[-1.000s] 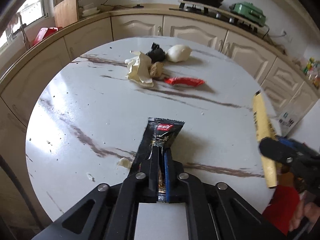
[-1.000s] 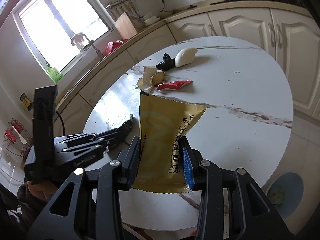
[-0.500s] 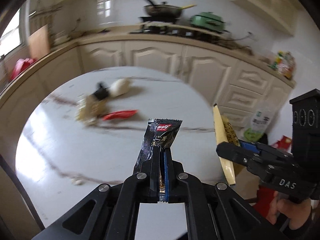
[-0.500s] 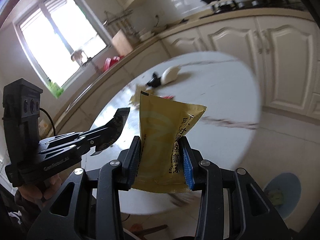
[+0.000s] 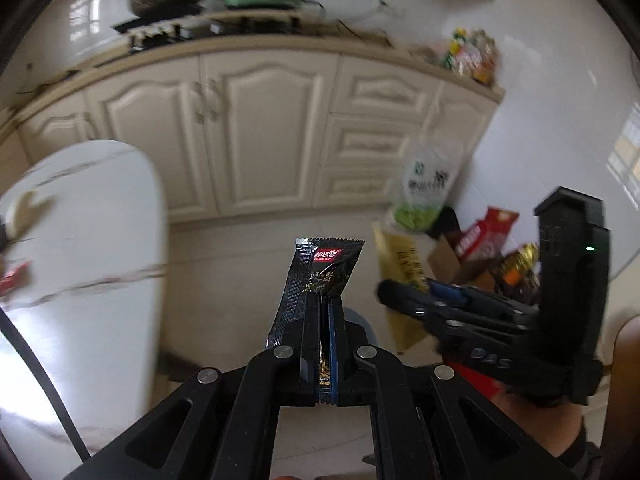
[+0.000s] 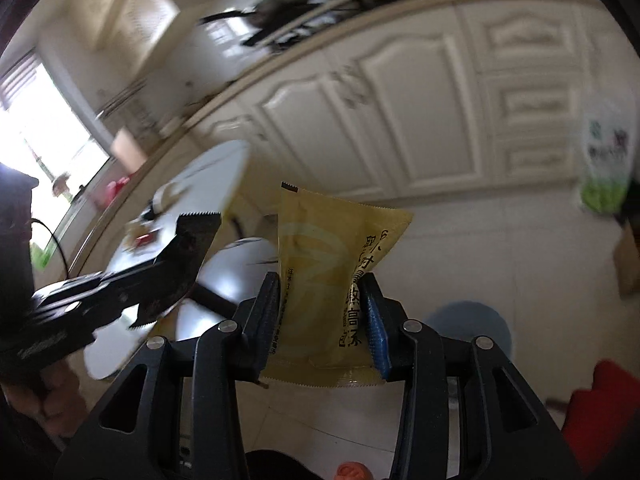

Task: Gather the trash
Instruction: 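Carry both wrappers over the blue bin and open both tools, then return both tools to the table above the remaining trash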

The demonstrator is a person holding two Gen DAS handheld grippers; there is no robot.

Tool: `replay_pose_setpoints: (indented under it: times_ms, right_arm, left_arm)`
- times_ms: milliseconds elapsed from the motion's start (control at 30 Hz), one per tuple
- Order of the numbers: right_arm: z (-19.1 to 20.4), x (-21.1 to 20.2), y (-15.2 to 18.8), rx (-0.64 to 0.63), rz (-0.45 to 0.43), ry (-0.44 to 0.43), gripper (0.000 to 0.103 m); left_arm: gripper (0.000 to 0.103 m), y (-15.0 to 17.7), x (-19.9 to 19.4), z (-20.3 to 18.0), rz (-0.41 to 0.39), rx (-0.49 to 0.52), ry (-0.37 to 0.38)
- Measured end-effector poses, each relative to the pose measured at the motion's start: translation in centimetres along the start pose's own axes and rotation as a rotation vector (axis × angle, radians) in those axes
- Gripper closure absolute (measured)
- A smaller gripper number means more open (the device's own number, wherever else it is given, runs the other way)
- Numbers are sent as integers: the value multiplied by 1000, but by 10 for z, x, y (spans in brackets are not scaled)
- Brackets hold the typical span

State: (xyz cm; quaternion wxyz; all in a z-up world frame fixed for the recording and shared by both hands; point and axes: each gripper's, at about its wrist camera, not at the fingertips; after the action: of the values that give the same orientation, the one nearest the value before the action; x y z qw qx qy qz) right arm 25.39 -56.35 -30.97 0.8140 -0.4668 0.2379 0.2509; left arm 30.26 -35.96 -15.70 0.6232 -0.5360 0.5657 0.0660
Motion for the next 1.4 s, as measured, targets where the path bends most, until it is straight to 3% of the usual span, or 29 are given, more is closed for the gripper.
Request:
replay_pose_setpoints:
  times_ms: [67,300,500,700,767,800,867,900,1067,1233,1400]
  right_arm:
    - [-28,14,7,59,9,5,51]
    - [-101,29,26,175,48,63,46]
    - [-125,11,42,202,37,116,40]
    - [-132,-4,43,207,17,133,37]
    - [-130,-9,42,204,5,137,36]
    - [-130,-10,40,202,4,134,36]
    - [-126,-13,39,198,-4,131,36]
    - [-125,-15,39,195,-5,131,35]
    - [-107,-28,35,176,-28,124,34]
    - [-59,-55,19,94,-89,105,28]
    - [17,-93,-6,-30,-208,78,4]
  left_arm:
    - [103,-2,21,-8,38,11,8]
    - [103,-13,98,-16,158,50,-14]
    - [103,-34,161,-38,239,53,-30]
    - [102,-57,204,-64,252,71,-33]
    - [94,-59,211,-68,246,81,-36]
    - [87,-59,210,-68,245,85,-40]
    - [48,-57,205,-68,235,76,-64]
    - [44,-56,197,-68,208,69,-73]
    - [41,-48,151,-65,123,63,-102]
    - [35,-30,73,-58,-14,82,-152]
    - [29,2,-26,-37,-174,63,-213]
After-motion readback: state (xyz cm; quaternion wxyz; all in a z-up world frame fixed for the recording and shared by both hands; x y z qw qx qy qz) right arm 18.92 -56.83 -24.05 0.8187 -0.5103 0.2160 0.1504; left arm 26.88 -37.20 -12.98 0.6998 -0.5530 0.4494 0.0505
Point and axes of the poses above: each gripper's, at about its wrist camera, not at the fingertips, and x roughly the way its jaws point, z to its left, y to its underside, and after that the axes turned 5 degrees about -x, right-handed
